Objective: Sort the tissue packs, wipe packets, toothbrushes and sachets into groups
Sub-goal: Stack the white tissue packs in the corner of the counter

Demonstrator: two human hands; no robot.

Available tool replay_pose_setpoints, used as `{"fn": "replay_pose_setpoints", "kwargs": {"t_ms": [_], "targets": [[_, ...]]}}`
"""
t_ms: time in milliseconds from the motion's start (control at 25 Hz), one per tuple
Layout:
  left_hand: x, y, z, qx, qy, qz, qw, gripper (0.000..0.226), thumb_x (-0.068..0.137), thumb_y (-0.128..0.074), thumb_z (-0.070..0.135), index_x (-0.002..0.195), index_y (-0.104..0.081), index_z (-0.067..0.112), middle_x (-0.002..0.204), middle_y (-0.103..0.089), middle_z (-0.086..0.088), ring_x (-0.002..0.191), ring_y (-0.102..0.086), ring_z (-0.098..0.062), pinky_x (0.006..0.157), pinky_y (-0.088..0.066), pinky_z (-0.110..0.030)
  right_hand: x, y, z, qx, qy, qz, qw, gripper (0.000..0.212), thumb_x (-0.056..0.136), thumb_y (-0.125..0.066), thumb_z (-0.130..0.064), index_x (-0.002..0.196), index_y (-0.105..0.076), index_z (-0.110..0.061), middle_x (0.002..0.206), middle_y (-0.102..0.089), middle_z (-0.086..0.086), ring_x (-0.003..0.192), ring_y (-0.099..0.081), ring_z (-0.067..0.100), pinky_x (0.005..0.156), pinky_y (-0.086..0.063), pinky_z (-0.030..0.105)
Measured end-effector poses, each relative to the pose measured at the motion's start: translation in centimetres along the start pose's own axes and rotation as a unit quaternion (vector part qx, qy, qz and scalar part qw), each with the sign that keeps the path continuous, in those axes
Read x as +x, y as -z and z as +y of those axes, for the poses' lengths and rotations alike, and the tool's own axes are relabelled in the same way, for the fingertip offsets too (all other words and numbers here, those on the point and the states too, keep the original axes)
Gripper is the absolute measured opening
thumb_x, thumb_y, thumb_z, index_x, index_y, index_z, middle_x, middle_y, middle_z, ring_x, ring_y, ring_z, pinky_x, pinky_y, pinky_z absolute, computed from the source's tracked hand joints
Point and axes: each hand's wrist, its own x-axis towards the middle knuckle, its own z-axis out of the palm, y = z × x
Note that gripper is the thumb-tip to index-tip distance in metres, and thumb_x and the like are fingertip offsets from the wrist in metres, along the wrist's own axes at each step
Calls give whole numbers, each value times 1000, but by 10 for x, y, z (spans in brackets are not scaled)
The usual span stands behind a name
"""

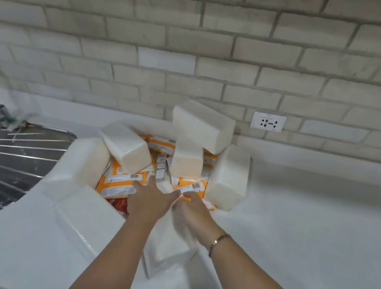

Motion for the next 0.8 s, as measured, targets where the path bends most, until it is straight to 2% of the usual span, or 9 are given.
{"fn": "replay_pose_setpoints", "kwargs": {"t_ms": [120, 280, 360, 400, 440, 560, 680, 720, 800], "targets": [[4, 1, -3, -43, 6, 0, 999, 94, 80, -63, 71, 156, -31, 27, 147, -29, -18, 118, -59, -43, 89, -50, -42, -2, -13, 14, -17, -14, -37, 999, 43, 104, -45, -26, 144, -49, -10, 138, -60, 12, 116, -58, 26, 101, -46, 34], [-7, 12, -4, -82, -24, 43, 995, 78, 79, -69, 57, 143, -48, 19, 130, -43, -14, 106, -62, -38, 83, -50, -40, -15, -9, 19, 23, 5, -53, 998, 42, 107, -44, -38, 146, -49, -23, 132, -54, -8, 118, -52, 12, 99, -39, 28], [-19, 21, -5, -136, -74, 97, 983, 65, 77, -74, 50, 131, -58, 17, 123, -48, -11, 102, -62, -34, 80, -46, -35, -27, -2, 25, 90, 3, -52, 995, 35, 104, -49, -44, 132, -59, -24, 110, -65, -13, 97, -63, 9, 80, -48, 23], [-26, 27, -5, -180, -100, 127, 970, 60, 76, -76, 46, 127, -60, 18, 121, -50, -8, 101, -61, -29, 82, -45, -33, -35, 4, 28, 128, -3, -35, 991, 36, 101, -52, -47, 125, -62, -21, 98, -67, -12, 84, -63, 9, 69, -47, 21], [-33, 32, -5, -236, -123, 154, 952, 57, 75, -80, 42, 125, -62, 21, 120, -52, -5, 101, -59, -23, 85, -45, -32, -45, 12, 33, 161, -14, -8, 987, 39, 98, -54, -50, 121, -63, -19, 93, -66, -10, 79, -61, 11, 65, -45, 21], [-56, 36, -6, -436, -157, 232, 855, 51, 73, -87, 35, 119, -66, 27, 121, -62, 4, 109, -61, -14, 96, -48, -31, -67, 32, 53, 281, -88, 48, 955, 56, 82, -65, -65, 121, -64, -24, 114, -64, 0, 96, -61, 22, 81, -55, 40], [-74, 20, -7, -639, -114, 158, 744, 59, 70, -86, 39, 121, -63, 23, 123, -70, -4, 114, -68, -22, 100, -55, -44, -78, 39, 60, 438, -113, -8, 892, 56, 88, -62, -64, 123, -66, -20, 122, -64, 12, 111, -67, 40, 93, -57, 62], [-75, 12, -6, -683, -97, 121, 713, 62, 69, -87, 37, 124, -62, 20, 126, -70, -7, 116, -68, -25, 102, -54, -48, -80, 43, 59, 467, -98, -5, 879, 53, 89, -63, -60, 122, -67, -19, 120, -67, 13, 113, -68, 43, 95, -55, 63], [-81, 1, -2, -719, -68, 70, 688, 55, 72, -86, 28, 120, -61, 18, 126, -70, -6, 119, -66, -27, 103, -52, -49, -82, 53, 60, 503, -52, 37, 862, 49, 86, -69, -50, 122, -69, -16, 107, -76, 10, 110, -71, 38, 94, -58, 57]]}}
